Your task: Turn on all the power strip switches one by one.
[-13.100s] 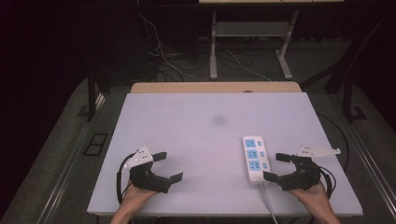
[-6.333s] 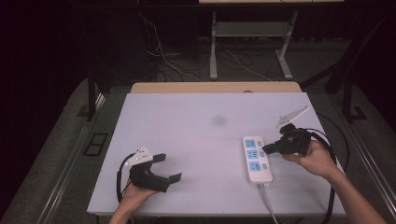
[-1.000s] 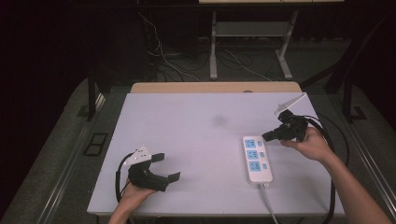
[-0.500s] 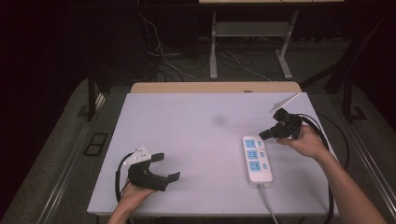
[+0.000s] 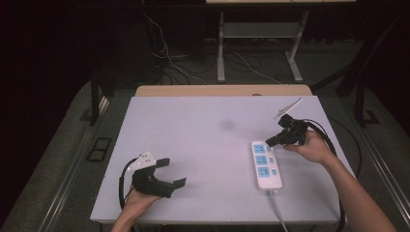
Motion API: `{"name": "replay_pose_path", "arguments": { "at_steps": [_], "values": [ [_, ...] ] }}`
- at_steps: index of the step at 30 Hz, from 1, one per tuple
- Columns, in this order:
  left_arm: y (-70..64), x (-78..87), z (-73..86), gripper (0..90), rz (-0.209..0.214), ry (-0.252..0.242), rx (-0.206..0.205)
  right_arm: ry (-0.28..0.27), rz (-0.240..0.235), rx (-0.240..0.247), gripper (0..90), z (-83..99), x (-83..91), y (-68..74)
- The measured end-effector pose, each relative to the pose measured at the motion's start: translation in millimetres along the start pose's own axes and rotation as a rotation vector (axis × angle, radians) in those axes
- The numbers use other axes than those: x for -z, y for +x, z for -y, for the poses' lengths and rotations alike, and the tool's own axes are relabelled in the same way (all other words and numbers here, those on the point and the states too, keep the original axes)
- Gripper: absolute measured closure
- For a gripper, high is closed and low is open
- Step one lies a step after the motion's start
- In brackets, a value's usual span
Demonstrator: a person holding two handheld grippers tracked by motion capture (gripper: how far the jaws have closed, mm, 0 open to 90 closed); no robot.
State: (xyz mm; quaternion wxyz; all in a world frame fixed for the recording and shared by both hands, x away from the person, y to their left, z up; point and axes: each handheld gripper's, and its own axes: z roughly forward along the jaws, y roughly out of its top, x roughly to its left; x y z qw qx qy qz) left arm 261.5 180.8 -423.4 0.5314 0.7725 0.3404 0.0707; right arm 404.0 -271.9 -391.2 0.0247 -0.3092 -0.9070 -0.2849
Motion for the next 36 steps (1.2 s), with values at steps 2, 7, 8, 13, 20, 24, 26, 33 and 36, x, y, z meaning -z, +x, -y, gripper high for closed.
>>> {"name": "replay_pose_path", "arguments": {
  "at_steps": [2, 7, 8, 13, 20, 24, 26, 33, 36],
  "values": [
    [-0.3, 0.1, -0.1, 0.0, 0.0, -0.001, 0.0, 0.005, -0.001, 0.001, 89.9, -0.3, -2.3, -0.8],
    [-0.4, 0.0, -0.1, 0.0, 0.0, 0.0, -0.003, 0.013, -0.002, -0.006, 89.9, 0.2, -6.7, -2.9],
    [-0.2, 0.0, 0.0, 0.0, 0.0, 0.0, -0.002, 0.014, -0.002, -0.005, 89.9, 0.3, -7.1, -3.2],
    [0.1, 0.2, 0.1, 0.0, 0.001, 0.001, -0.002, 0.04, 0.009, -0.012, 89.9, 1.0, -10.4, -3.8],
    [-0.6, -0.5, 0.2, 0.0, 0.001, 0.002, -0.002, 0.032, 0.007, -0.016, 89.8, 3.0, -11.4, -5.2],
    [-1.1, -1.9, 0.3, 0.0, 0.003, 0.006, -0.001, 0.034, 0.008, -0.024, 89.8, 3.1, -12.3, -5.3],
    [-1.3, -1.9, 0.3, 0.0, 0.003, 0.007, -0.003, 0.033, 0.012, -0.022, 89.9, 3.9, -12.5, -4.8],
    [-1.5, -1.8, 0.3, 0.0, 0.003, 0.007, -0.003, 0.016, 0.001, -0.025, 90.0, 7.1, -13.2, -6.5],
    [-0.7, -2.3, 0.6, 0.0, 0.003, 0.01, -0.001, 0.02, 0.01, -0.012, 90.0, 6.8, -13.6, -5.1]
  ]
}}
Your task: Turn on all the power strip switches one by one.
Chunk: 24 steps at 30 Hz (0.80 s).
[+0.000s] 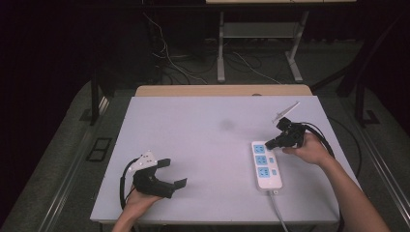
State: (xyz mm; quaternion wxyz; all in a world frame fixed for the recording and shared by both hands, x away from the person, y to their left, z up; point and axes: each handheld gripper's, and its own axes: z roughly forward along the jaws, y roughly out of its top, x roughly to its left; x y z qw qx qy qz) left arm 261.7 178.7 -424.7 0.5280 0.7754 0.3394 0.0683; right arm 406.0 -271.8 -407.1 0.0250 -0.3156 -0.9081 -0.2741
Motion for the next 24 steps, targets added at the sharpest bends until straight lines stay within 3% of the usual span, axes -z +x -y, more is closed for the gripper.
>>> {"name": "replay_pose_path", "arguments": {
  "at_steps": [9, 16, 24],
  "values": [
    [0.9, 0.1, 0.1, 0.0, -0.001, -0.001, 0.002, 0.001, 0.003, 0.011, 90.0, 0.1, -0.9, 0.2],
    [1.6, 0.5, 0.2, 0.0, -0.002, -0.001, 0.002, -0.002, -0.016, -0.016, 90.0, 1.1, -1.4, -2.6],
    [2.7, 0.2, 0.6, 0.0, -0.003, 0.001, 0.005, -0.03, 0.004, 0.006, 90.0, 4.6, -1.1, 0.5]
  ]
}}
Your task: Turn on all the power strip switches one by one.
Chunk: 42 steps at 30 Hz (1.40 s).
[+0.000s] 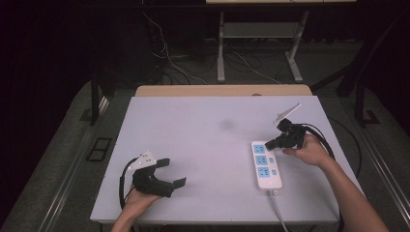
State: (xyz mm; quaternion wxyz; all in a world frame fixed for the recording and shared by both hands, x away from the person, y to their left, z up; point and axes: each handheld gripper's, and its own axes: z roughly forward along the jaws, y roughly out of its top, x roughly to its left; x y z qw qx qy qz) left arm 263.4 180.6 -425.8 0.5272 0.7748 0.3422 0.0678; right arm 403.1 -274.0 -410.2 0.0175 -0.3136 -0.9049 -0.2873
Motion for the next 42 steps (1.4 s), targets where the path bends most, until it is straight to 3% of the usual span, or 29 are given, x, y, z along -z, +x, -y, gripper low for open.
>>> {"name": "replay_pose_path", "arguments": {
  "at_steps": [4, 12, 21, 29, 36, 40, 42],
  "values": [
    [0.1, 0.7, 0.3, 0.0, -0.003, -0.001, 0.003, -0.03, -0.016, -0.023, 90.0, 4.3, 0.4, -2.3],
    [1.4, 0.9, 0.7, 0.0, -0.004, -0.001, 0.006, -0.016, -0.046, -0.054, 90.0, 2.3, 1.3, -4.0],
    [0.1, 1.2, 0.8, 0.0, -0.004, -0.005, 0.007, -0.039, -0.033, -0.052, 89.8, 1.2, 5.7, -2.3],
    [-0.8, 1.2, 0.6, 0.0, -0.004, -0.005, 0.005, -0.104, 0.003, -0.074, 89.3, 5.8, 24.2, -1.4],
    [-1.7, 1.3, 0.2, 0.0, -0.003, -0.009, 0.004, -0.156, 0.031, -0.129, 73.3, 15.1, 36.0, 4.2],
    [-2.1, 1.1, 0.0, 0.0, -0.003, -0.009, 0.005, -0.223, 0.068, -0.181, 56.3, 23.0, 44.2, 10.7],
    [-2.3, 1.0, -0.3, 0.0, -0.001, -0.01, 0.004, -0.282, 0.056, -0.216, 47.1, 29.5, 49.1, 14.2]
  ]
}}
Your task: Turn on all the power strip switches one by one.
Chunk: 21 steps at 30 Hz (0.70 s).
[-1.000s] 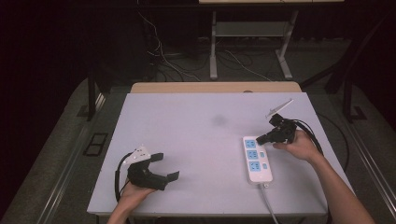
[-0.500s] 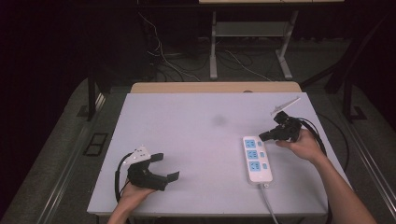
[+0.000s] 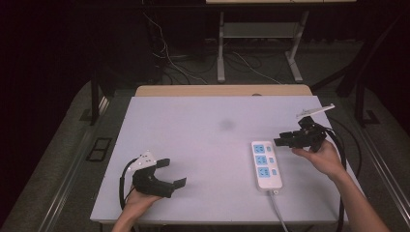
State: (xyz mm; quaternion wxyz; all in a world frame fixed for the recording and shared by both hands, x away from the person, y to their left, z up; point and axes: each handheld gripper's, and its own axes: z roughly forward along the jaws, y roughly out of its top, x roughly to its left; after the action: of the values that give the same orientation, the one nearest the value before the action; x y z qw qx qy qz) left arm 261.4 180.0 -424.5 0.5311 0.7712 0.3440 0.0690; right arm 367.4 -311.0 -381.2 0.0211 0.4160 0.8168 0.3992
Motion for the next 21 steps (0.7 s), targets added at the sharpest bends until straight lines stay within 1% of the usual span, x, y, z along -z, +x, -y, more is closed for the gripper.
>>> {"name": "replay_pose_path", "arguments": {
  "at_steps": [2, 6, 7, 8, 9, 15, 21],
  "values": [
    [0.0, -0.1, -0.1, 0.0, 0.001, 0.001, -0.001, -0.036, 0.009, -0.025, 36.5, 6.3, 4.7, 3.1],
    [-0.6, 0.1, -0.2, 0.0, 0.003, -0.003, -0.002, -0.077, 0.031, -0.072, 11.4, 19.9, 11.4, 7.4],
    [-0.6, 0.2, -0.3, 0.0, 0.004, -0.003, -0.003, -0.08, 0.027, -0.077, 7.9, 22.4, 12.7, 8.4],
    [-0.7, 0.1, -0.2, 0.0, 0.003, -0.003, -0.001, -0.091, 0.04, -0.083, 6.6, 26.1, 15.1, 10.3],
    [-0.6, 0.1, -0.3, 0.0, 0.004, -0.003, -0.002, -0.092, 0.046, -0.087, 0.4, 28.5, 16.4, 11.9],
    [-1.0, -0.3, -0.5, 0.0, 0.005, -0.004, -0.002, -0.128, 0.033, -0.096, 0.3, 44.2, 26.7, 24.6],
    [-1.5, 0.7, -0.7, 0.0, 0.006, -0.006, -0.002, -0.16, 0.013, -0.092, 0.3, 59.5, 31.4, 36.2]
  ]
}}
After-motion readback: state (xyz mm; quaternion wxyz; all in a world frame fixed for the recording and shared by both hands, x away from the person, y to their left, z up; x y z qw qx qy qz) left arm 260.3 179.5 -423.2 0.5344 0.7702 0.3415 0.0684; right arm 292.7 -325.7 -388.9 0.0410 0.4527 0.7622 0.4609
